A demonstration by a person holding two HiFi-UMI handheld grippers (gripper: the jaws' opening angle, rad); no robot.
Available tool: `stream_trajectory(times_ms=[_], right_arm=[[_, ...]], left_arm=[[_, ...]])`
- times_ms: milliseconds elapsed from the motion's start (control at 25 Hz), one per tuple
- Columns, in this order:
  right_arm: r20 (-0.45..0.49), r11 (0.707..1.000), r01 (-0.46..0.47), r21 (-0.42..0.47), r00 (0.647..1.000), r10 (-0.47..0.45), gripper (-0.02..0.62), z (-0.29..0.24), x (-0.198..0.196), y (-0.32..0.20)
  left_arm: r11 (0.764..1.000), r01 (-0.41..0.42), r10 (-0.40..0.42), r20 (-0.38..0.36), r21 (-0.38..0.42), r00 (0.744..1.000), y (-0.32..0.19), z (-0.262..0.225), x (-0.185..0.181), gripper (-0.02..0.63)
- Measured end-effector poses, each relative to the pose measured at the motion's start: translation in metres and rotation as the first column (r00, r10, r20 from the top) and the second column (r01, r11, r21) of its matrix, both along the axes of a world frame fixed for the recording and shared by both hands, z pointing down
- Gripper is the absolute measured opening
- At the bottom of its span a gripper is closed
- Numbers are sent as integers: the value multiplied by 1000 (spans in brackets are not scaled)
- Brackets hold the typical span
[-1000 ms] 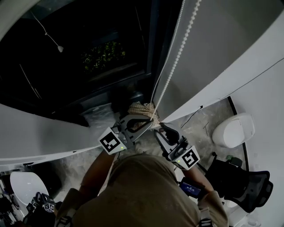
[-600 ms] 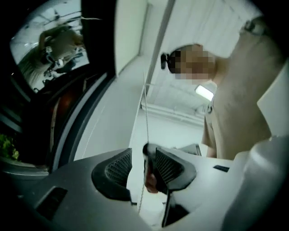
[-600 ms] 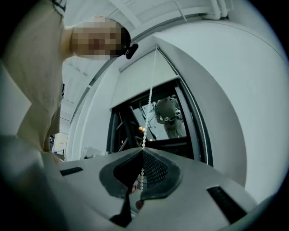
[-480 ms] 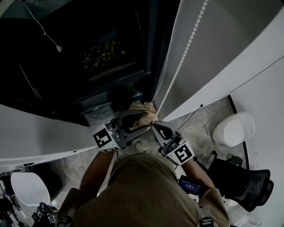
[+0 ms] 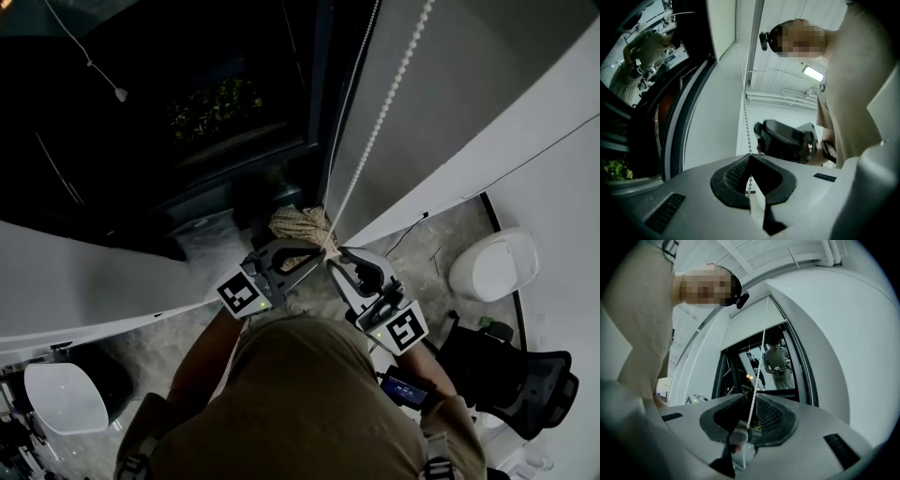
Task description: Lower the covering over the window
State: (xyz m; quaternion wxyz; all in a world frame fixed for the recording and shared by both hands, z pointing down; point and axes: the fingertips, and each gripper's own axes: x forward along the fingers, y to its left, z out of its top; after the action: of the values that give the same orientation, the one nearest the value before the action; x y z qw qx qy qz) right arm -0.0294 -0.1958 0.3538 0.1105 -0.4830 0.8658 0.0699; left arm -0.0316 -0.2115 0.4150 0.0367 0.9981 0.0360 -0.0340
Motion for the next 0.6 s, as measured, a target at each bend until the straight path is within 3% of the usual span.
stream_trajectory(times_ms=[160,280,320,400,520,600], right_arm=[[-46,996,-18,-86,999,14,50,7,-5,-25],[-1,996,-27,-87,1000,27,15,9,-6,-24],[15,996,-26,-84,1000,27,14,12,-5,-22],[17,993,-12,-115,1000,15,14,32,-7,-21],[-11,980,26,-195,1000,-29,14,66,-20,-19],[-18,978,44,-204,999,-49,14,70,-28,-18]], left_arm=[[997,-37,36,-7,-65,999,19,19,5,17],[996,-44,42,-28,-77,999,20,14,-1,17],[994,-51,45,-60,-98,997,16,9,-7,18],[991,-54,33,-166,-125,986,0,-9,-23,104],[997,-47,32,-218,-61,975,-10,-46,-24,123],[998,-59,56,-165,-10,985,-3,-58,-8,123]])
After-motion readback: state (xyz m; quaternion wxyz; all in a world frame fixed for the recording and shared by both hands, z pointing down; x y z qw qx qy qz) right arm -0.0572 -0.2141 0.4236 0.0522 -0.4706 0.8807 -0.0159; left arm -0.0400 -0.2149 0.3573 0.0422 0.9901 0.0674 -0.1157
